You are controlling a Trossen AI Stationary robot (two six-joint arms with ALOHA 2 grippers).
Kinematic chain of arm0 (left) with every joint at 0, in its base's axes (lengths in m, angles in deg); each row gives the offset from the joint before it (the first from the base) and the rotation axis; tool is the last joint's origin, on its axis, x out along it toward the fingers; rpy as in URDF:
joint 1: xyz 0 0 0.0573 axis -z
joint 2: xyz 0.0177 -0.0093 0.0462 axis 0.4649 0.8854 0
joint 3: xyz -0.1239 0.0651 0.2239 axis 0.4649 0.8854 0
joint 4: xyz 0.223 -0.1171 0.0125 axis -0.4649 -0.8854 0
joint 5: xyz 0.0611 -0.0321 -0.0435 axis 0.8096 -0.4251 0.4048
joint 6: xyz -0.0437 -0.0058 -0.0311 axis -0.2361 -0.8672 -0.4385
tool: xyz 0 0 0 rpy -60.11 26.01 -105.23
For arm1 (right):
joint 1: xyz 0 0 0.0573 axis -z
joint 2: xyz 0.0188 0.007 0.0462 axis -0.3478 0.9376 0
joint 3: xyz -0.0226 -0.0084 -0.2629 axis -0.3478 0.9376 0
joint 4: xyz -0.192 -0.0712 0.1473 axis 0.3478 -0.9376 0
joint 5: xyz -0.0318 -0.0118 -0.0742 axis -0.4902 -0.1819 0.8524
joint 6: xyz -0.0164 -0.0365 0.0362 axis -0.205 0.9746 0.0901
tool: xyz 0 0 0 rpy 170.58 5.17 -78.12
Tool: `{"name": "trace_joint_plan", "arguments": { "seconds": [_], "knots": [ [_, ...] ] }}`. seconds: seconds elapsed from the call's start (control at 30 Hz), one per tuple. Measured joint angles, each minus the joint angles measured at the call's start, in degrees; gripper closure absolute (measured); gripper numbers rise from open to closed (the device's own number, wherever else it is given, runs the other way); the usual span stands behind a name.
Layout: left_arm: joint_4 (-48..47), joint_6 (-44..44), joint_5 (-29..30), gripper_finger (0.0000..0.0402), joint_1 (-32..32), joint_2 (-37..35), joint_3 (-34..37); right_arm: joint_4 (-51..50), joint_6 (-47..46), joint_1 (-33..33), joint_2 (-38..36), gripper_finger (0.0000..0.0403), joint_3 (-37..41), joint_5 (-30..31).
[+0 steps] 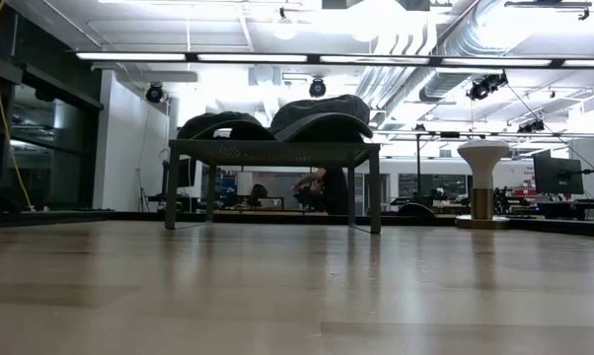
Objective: Pick & Place hat
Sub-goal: Stack the black cap on top of the black cap on the shelf
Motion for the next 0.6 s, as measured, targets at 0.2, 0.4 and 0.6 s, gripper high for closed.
{"name": "trace_joint_plan", "arguments": {
  "seconds": [0.2,0.4,0.6],
  "knots": [
    [0.3,3.4,13.2,0.0234,0.0,-1.6,0.0,-6.4,-5.2,2.3,0.0,0.0395,0.3,-8.7],
    [-0.1,3.4,25.3,0.0234,0.0,-1.8,0.0,-11.9,-7.3,3.3,0.1,0.0395,0.6,-14.2],
    [-0.3,8.3,32.9,0.0234,0.0,-1.9,-0.4,-11.8,-5.5,3.3,0.1,0.0395,0.6,-18.5]
  ]
}}
